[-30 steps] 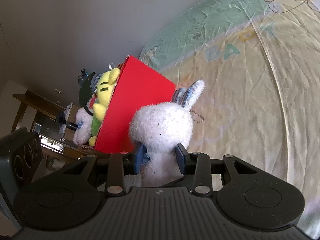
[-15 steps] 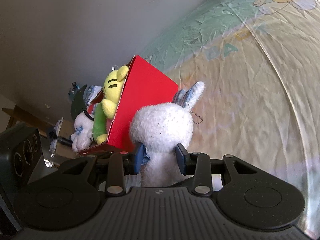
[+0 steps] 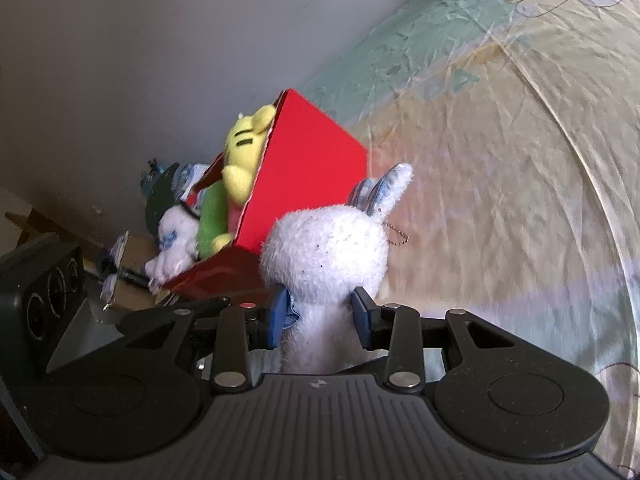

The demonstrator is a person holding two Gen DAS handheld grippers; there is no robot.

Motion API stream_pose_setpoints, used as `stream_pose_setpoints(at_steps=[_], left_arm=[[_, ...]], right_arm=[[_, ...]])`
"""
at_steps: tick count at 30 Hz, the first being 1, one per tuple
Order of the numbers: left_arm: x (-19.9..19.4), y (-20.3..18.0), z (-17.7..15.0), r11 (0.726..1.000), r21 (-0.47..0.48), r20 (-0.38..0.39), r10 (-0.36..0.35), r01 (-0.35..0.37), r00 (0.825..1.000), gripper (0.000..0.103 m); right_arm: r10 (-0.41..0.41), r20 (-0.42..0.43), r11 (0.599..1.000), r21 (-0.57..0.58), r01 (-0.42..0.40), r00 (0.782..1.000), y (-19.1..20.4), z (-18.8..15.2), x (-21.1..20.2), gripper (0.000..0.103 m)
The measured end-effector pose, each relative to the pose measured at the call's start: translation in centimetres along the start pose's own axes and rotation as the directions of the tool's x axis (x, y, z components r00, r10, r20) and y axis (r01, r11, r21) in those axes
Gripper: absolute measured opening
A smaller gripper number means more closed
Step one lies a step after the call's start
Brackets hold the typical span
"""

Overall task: Organize objects
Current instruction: 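Lift the pink bunny with both grippers and carry it over the red box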

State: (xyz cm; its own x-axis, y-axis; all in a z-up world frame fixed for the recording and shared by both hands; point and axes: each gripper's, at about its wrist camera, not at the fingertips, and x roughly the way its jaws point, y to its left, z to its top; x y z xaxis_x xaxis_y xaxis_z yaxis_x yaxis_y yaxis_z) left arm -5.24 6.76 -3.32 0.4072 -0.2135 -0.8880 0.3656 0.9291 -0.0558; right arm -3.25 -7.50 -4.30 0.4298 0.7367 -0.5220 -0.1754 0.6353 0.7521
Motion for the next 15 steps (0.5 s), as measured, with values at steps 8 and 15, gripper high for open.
stream_pose_setpoints(at_steps=[8,15], left_arm=[[-2.0,-0.9,-1.3,0.999,-0.041,-0.005,-0.019,0.019,1.0,0.068],[-3.9,-1.7,-2.5,0.998,-0.063,0.011,-0.006,0.006,1.0,0.068]], right_arm=[[0.041,-0.061,0.997,-0.055,-0.044,0.997,1.3,-0.5,-1.5,0.038],[0.095,-0.123,0.991,-0.08,-0.106,0.988,2.1,-1.2,-2.0,0.037]])
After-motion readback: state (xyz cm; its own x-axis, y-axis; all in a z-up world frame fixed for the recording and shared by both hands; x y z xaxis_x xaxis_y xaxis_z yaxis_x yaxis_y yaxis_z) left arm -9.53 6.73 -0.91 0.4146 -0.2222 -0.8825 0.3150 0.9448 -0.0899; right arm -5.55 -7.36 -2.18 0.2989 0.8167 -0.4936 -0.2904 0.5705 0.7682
